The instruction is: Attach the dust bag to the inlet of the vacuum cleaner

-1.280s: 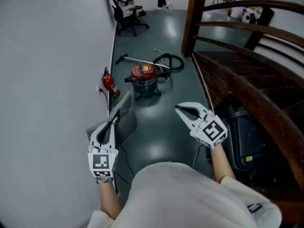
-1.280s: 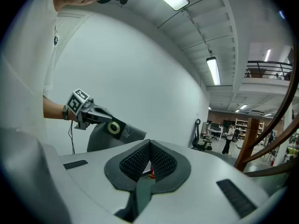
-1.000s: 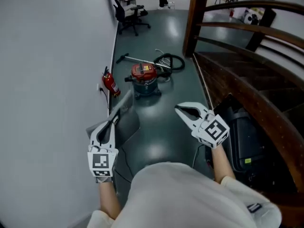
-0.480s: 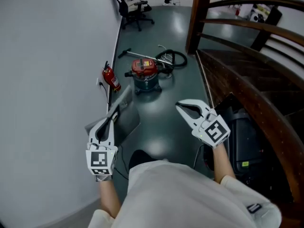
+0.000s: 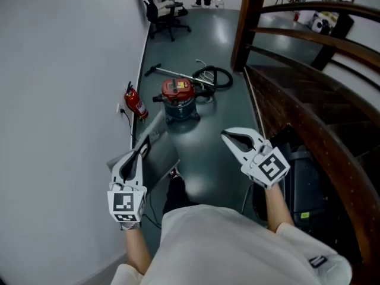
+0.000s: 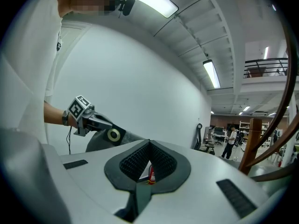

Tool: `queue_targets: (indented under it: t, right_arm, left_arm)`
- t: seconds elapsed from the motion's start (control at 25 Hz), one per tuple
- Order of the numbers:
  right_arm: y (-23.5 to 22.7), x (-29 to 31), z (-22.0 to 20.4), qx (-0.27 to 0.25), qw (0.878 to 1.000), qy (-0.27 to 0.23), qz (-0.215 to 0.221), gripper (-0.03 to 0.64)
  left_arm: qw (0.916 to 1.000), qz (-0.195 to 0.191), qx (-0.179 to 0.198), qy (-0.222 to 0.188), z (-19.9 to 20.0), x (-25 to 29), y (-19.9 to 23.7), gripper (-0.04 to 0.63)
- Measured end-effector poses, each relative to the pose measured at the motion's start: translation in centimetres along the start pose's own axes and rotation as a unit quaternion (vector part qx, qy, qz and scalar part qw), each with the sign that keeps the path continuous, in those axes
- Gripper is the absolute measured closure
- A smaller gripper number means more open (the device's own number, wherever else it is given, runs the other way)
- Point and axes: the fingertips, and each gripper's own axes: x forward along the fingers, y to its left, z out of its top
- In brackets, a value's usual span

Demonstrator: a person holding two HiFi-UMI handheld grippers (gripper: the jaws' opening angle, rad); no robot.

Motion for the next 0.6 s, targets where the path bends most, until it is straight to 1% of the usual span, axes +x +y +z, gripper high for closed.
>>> queue_targets:
  t: [0.24,0.44,0.6]
  right_arm:
    - [-3.8,5.0,-1.4,0.003,1.0,0.018,0.007,0.589]
    - [-7.8,10.3,-1.4,0.005,1.0,0.005,0.002,0.589]
    - [-11.0,15.1,-1.3,0.0,1.0,0.022,-0.003,0.589]
  left_arm:
    - [1.0,-0.008,0.001,-0.002,0.1,6.1,3.7,0.571]
    - [0.9999,-0.014,-0.002,-0.001,0.6,11.6,7.9,0.571]
    - [0.9997,-0.022,-0.004,0.002,1.4,16.0,11.7,0.571]
